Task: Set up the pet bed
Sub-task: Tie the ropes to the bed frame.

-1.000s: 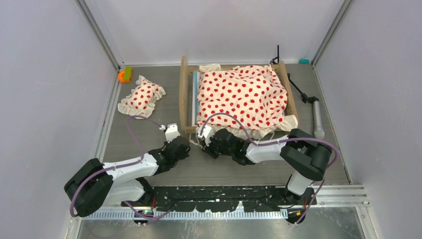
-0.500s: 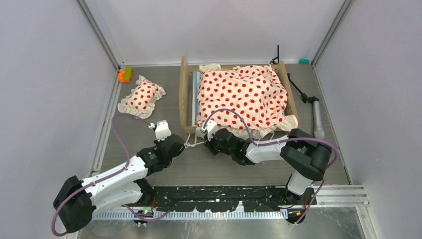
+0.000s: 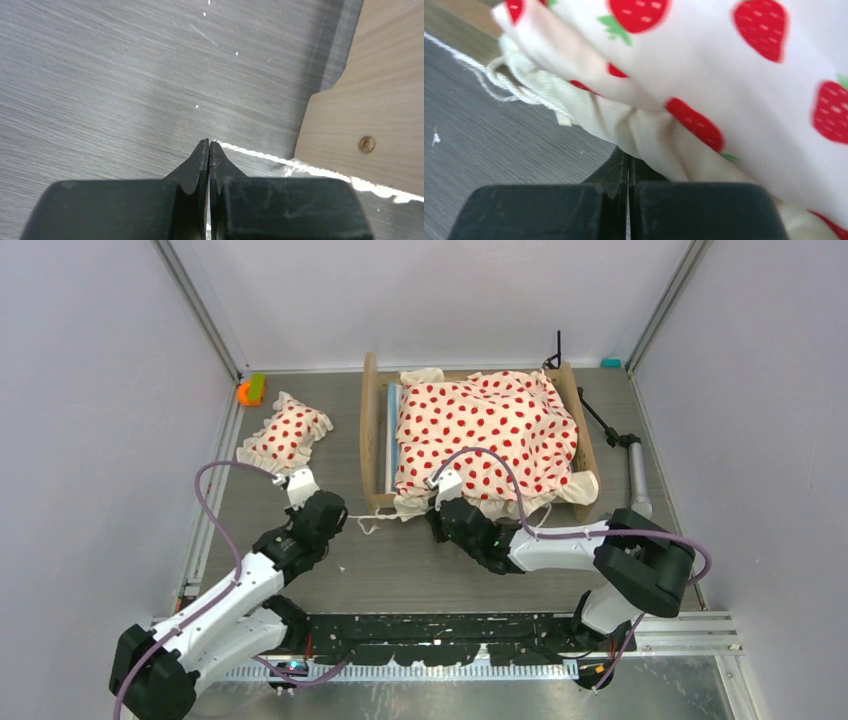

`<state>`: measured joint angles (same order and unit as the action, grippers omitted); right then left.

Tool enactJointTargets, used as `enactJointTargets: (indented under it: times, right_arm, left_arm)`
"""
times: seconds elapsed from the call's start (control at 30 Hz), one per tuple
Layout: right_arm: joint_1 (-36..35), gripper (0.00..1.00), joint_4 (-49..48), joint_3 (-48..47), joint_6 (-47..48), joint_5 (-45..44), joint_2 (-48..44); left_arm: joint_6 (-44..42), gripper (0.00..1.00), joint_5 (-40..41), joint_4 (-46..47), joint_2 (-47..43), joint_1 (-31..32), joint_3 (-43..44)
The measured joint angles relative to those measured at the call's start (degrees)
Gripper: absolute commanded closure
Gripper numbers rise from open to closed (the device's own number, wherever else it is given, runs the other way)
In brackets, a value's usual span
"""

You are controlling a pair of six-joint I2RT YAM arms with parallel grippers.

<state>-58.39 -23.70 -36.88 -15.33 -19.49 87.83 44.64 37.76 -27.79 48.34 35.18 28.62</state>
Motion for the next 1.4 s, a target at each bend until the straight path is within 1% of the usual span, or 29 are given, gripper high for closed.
enactJointTargets:
  times: [0.2,0.43,0.63,0.8,0.83,0.87,0.9,0.97,1.0,1.07,1.1,1.17,1.27,1.4]
  right_arm:
    - [-0.02,1.00,4.92,0.24,-5.79,-6.32,-2.03]
    - [-0.15,1.00,8.44,2.23,-10.45,-12.04,-6.82]
    - [-0.37,1.00,9.22,3.04,-12.13,-13.68,-8.00]
    - [-0.37,1.00,9.25,3.08,-12.48,-13.70,-8.00]
    - [-0.37,0.96,9.25,3.08,-12.48,-13.68,-8.00]
    - [-0.37,0.88,9.22,3.08,-12.48,-13.62,-8.00]
    - [-0.37,0.75,9.18,3.15,-12.44,-13.38,-8.00]
    - [-0.37,0.59,8.85,3.34,-11.98,-12.33,-8.02]
    - [-0.37,0.54,8.76,3.52,-11.47,-11.37,-8.11]
    - [-0.37,0.49,9.05,3.67,-10.47,-8.98,-8.55]
    - [-0.37,0.48,9.20,3.67,-10.03,-7.65,-8.96]
    - [-0.37,0.48,9.77,3.65,-9.18,-4.81,-10.40]
    - [-0.37,0.48,12.31,2.69,-8.33,-1.11,-12.83]
    - [-0.37,0.48,14.32,1.14,-7.43,2.75,-15.80]
  left_arm:
    - [-3.85,1.00,-1.51,0.52,-0.04,-3.56,3.82]
    - [-5.90,1.00,-3.52,0.70,-0.22,-6.58,4.04]
    - [-6.62,1.00,-5.84,0.72,-1.11,-9.42,4.04]
    - [-7.23,1.00,-7.06,0.68,-2.62,-10.47,4.04]
    - [-7.30,1.00,-7.19,0.66,-2.80,-10.51,4.04]
    - [-7.37,1.00,-7.32,0.59,-2.99,-10.56,4.04]
    - [-7.43,0.97,-7.48,0.46,-3.19,-10.58,4.02]
    - [-7.56,0.86,-7.74,0.04,-3.82,-10.58,4.02]
    - [-7.58,0.80,-7.85,-0.35,-4.37,-10.64,4.02]
    - [-7.72,0.67,-7.98,-1.03,-5.70,-10.84,4.00]
    - [-7.52,0.60,-8.04,-1.70,-6.82,-10.93,4.00]
    - [-7.26,0.53,-8.31,-3.17,-9.31,-10.95,4.02]
    - [-7.15,0.51,-9.57,-4.70,-12.41,-10.95,4.02]
    - [-8.07,0.53,-14.03,-4.68,-13.46,-10.95,4.02]
